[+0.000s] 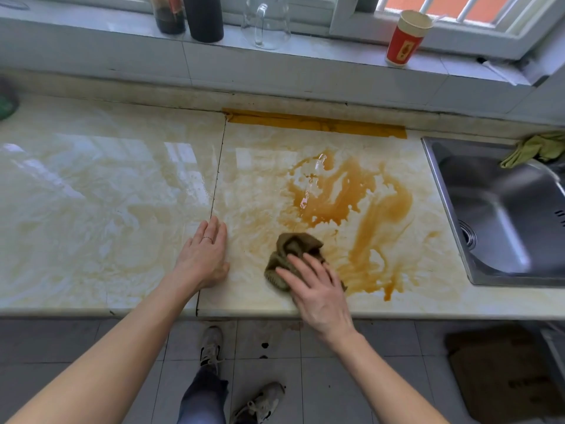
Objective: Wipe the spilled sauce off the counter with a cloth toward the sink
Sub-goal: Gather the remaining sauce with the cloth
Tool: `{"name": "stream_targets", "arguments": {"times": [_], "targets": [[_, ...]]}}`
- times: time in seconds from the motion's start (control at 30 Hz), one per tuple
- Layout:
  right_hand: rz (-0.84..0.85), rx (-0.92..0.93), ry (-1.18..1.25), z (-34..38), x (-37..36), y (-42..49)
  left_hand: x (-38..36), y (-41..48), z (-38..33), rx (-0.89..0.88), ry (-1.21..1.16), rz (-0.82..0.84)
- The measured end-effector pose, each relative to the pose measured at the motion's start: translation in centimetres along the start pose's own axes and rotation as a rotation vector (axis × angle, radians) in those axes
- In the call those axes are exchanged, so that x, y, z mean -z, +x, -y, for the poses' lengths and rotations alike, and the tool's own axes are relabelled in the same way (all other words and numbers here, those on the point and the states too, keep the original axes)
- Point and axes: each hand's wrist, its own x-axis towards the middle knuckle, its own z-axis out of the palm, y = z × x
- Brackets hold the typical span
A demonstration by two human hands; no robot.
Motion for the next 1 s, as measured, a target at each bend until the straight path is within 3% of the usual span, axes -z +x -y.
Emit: {"name": "stream_targets", "arguments": {"times": [0.17, 0.37, 0.43, 0.6, 0.67, 0.83, 0.9, 1.0], "targets": [[-0.085, -0.303, 0.046, -3.0, 1.6, 3.0, 0.2, 0.0, -0.1, 0.001, 0.001, 0.012], [-0.024, 0.022, 0.069, 2.6, -0.4, 1.2, 0.3, -0.2, -0.2, -0.003, -0.006, 0.011], [-0.010, -0.023, 0.035, 1.1, -0.3, 3.0, 0.4, -0.3, -0.2, -0.002, -0.008, 0.011], [0.088, -0.374, 0.003, -2.0, 1.8, 5.8, 0.6, -0.3, -0.2, 0.001, -0.016, 0.013], [0.111, -0.357, 0.006, -0.1, 1.7, 5.0, 0.4, -0.2, -0.2, -0.003, -0.016, 0.014], [0.152, -0.087, -0.003, 3.2, -0.2, 4.8, 0.4, -0.2, 0.0, -0.008, -0.020, 0.024], [0.146, -0.112, -0.029, 1.8, -0.1, 6.6, 0.5, -0.2, 0.1, -0.015, -0.023, 0.025], [0.179, -0.295, -0.004, -0.4, 0.2, 8.7, 0.6, -0.3, 0.1, -0.017, -0.027, 0.013]]}}
